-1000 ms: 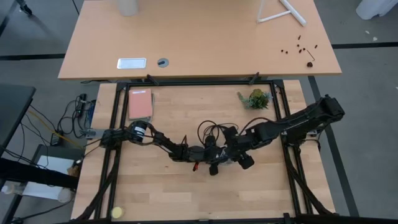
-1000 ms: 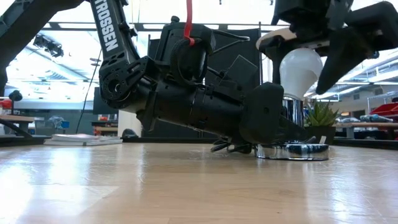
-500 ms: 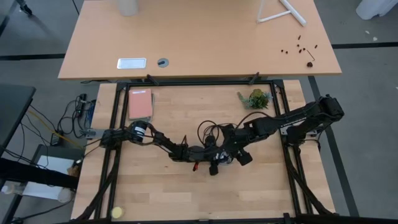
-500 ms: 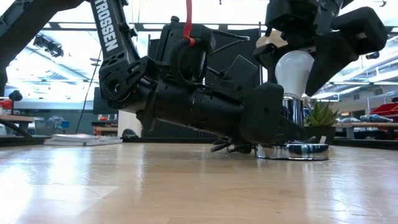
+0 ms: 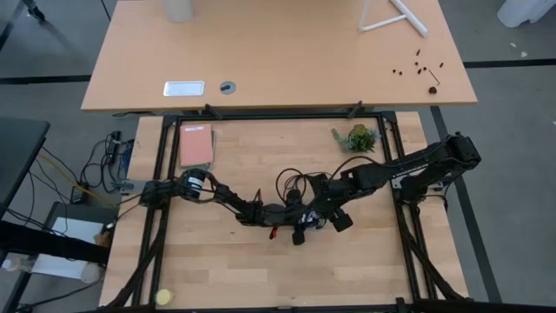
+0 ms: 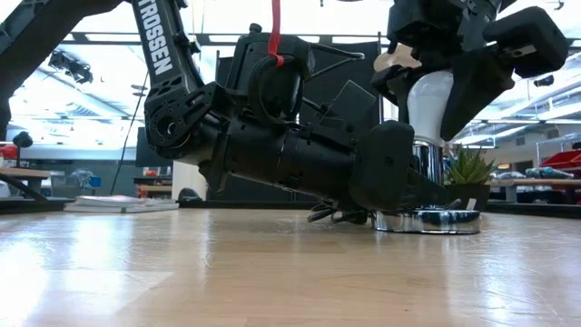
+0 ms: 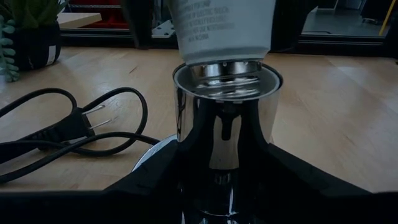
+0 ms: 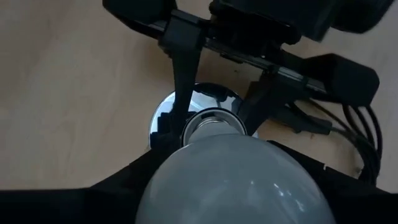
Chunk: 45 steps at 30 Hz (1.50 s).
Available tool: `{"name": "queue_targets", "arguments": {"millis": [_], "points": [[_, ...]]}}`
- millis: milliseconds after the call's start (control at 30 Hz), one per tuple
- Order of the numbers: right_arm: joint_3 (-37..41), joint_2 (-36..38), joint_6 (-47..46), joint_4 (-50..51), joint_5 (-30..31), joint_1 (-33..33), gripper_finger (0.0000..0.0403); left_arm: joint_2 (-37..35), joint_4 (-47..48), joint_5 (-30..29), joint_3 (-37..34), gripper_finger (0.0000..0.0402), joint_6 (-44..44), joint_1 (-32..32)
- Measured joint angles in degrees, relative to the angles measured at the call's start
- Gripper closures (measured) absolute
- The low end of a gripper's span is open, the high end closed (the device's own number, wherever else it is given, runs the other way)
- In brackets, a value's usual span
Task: Screw lightbulb
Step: Insert the white lightbulb into the silver lamp
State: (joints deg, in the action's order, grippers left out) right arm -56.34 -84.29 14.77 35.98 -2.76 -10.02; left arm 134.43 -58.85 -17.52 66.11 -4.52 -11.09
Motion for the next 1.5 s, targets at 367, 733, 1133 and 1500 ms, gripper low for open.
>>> {"name": "queue_targets", "arguments": {"millis": [367,733,1133,1500], "points": [[-9.3,-0.6,-2.8,9.0,0.1,-0.1,0.0155,0.0,0.0,0.0,0.0,0.0206,-0.1,0.0],[-26.0,-14.2,-3.5,27.9,1.9,-0.9,0.0141,0.0,1.1,0.5,0.8,0.0206,-0.5,0.0],[-29.7,-17.8,2.2,31.8,2.1,-2.7,0.0135,0.0,2.0,0.5,0.9,0.0206,0.2,-0.2],[-26.6,-17.8,6.1,27.1,1.7,-3.4,0.0139,0.0,2.1,2.0,0.9,0.0206,1.3,-0.2]]}}
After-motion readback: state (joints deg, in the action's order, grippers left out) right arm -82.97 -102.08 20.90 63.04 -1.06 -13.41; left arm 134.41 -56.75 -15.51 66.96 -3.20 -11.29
